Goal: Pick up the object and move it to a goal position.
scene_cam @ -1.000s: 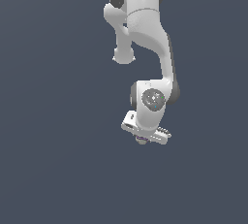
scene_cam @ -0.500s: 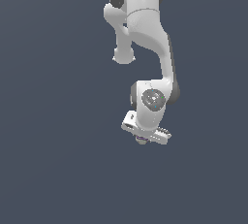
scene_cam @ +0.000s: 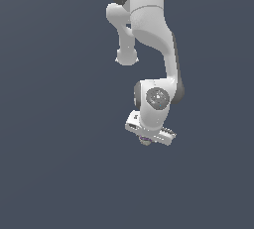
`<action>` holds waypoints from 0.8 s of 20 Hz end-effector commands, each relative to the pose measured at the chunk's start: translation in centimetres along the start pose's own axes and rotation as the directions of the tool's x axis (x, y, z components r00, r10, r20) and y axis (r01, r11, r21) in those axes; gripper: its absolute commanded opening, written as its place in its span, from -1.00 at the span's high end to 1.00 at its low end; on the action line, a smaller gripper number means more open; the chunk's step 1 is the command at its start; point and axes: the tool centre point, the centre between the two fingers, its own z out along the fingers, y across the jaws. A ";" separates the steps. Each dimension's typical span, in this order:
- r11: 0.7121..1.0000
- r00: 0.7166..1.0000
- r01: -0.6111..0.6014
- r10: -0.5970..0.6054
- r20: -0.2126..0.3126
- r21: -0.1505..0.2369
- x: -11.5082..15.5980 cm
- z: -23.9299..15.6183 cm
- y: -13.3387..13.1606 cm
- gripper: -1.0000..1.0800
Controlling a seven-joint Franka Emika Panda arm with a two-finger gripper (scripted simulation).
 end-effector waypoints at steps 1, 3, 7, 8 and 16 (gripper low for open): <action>1.000 1.000 0.000 0.000 -0.002 0.001 -0.6 -0.4 0.1 1.00; 1.000 1.000 0.000 0.000 -0.002 0.001 -1.2 -0.8 0.2 1.00; 1.000 1.000 0.000 0.000 -0.002 0.001 -2.9 -1.8 0.4 1.00; 1.000 1.000 0.000 0.000 -0.002 0.001 -3.4 -2.1 0.5 1.00; 1.000 1.000 0.000 0.000 -0.002 0.002 -7.9 -4.7 1.3 1.00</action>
